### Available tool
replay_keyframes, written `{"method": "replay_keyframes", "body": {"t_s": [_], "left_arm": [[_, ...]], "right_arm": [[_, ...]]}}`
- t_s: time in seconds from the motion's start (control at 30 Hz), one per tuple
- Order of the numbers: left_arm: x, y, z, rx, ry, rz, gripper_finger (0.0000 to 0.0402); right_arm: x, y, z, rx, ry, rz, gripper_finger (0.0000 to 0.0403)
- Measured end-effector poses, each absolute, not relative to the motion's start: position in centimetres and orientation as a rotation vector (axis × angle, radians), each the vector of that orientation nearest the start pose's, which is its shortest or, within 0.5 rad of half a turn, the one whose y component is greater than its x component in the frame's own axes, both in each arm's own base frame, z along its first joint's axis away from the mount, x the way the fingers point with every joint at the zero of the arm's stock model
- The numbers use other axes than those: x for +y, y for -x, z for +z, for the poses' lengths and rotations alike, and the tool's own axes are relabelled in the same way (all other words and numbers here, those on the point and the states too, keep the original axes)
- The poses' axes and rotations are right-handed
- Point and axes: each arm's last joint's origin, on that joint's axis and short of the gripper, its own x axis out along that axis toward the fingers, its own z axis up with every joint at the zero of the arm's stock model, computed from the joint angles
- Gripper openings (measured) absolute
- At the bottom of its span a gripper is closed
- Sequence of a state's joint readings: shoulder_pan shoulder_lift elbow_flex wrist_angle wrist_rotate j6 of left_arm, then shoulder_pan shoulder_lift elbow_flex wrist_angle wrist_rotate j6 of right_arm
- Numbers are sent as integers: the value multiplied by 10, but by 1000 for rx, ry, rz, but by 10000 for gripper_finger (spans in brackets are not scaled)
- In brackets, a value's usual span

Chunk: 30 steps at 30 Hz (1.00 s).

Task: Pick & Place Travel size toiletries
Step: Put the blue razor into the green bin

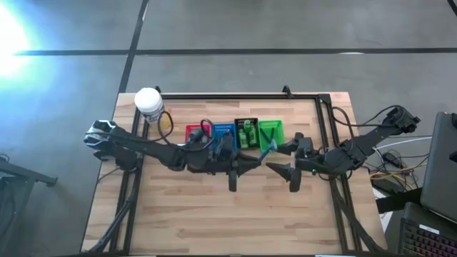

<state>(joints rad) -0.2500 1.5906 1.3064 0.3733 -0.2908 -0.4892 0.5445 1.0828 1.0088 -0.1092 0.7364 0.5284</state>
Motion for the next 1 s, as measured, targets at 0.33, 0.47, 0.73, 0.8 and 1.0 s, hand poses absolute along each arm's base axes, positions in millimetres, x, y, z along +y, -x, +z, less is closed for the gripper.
{"method": "replay_keyframes", "body": {"t_s": [0.33,0.47,0.73,0.8,1.0], "left_arm": [[-78,-364,364,-93,503,12,27],[-79,-364,365,-97,493,-4,29],[-79,-364,364,-93,476,-3,28],[-79,-364,363,-84,464,0,28],[-79,-366,360,-64,448,5,28]], "right_arm": [[103,-212,371,31,-316,-182,323],[100,-216,370,37,-280,-202,326],[95,-226,366,55,-269,-143,311],[95,-226,366,52,-285,-140,302],[93,-227,369,30,-319,-121,266]]}}
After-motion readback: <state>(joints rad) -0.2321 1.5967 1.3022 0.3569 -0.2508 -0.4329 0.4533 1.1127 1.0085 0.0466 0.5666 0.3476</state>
